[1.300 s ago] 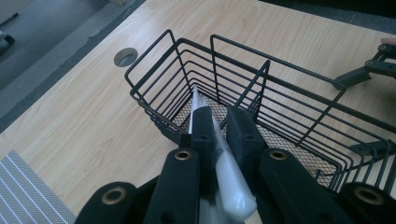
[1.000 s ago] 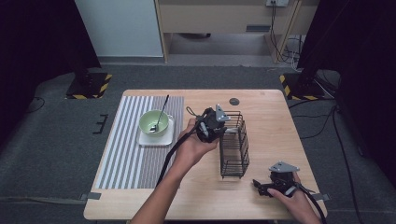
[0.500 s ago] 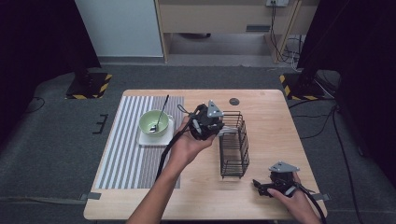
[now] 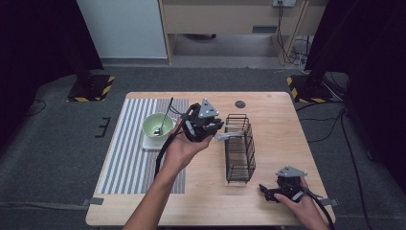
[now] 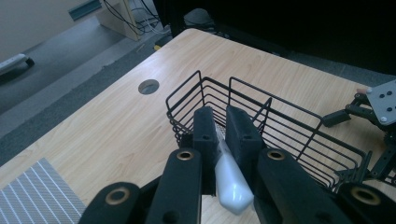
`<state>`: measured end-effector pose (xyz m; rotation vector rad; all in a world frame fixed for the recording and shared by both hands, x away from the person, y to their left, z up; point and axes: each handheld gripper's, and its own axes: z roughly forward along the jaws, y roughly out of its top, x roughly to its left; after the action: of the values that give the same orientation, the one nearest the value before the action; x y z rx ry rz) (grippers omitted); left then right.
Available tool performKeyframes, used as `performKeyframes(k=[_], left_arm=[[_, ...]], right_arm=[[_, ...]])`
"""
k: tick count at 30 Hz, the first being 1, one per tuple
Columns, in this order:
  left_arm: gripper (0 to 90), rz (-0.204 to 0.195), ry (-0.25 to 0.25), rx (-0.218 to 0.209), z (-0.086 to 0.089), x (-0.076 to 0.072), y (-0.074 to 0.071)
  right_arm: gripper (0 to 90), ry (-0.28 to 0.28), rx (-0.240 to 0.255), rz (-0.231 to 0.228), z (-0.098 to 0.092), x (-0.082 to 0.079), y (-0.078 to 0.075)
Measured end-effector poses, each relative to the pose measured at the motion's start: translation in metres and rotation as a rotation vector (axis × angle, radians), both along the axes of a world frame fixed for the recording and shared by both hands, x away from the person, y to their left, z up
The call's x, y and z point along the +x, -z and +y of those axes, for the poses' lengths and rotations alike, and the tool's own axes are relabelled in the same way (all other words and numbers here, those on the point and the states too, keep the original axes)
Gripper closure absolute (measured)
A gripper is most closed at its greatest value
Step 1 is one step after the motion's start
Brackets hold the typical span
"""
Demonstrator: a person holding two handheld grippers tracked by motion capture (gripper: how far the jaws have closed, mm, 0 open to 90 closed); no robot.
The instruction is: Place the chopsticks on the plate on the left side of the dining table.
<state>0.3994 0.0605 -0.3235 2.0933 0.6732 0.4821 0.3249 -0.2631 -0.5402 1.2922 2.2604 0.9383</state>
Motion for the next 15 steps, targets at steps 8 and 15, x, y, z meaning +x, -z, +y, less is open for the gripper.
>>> performKeyframes(k=[8,15], left_arm=[[82.7,-0.010,-0.007,-0.031,0.017,-0.002,-0.006],[82.7,-0.014,-0.017,-0.058,0.030,-0.002,-0.010]], right_arm=[[0.3,-0.001,-0.001,0.000,0.000,0.000,0.000],[0.3,-0.001,-0.001,0.000,0.000,0.000,0.000]])
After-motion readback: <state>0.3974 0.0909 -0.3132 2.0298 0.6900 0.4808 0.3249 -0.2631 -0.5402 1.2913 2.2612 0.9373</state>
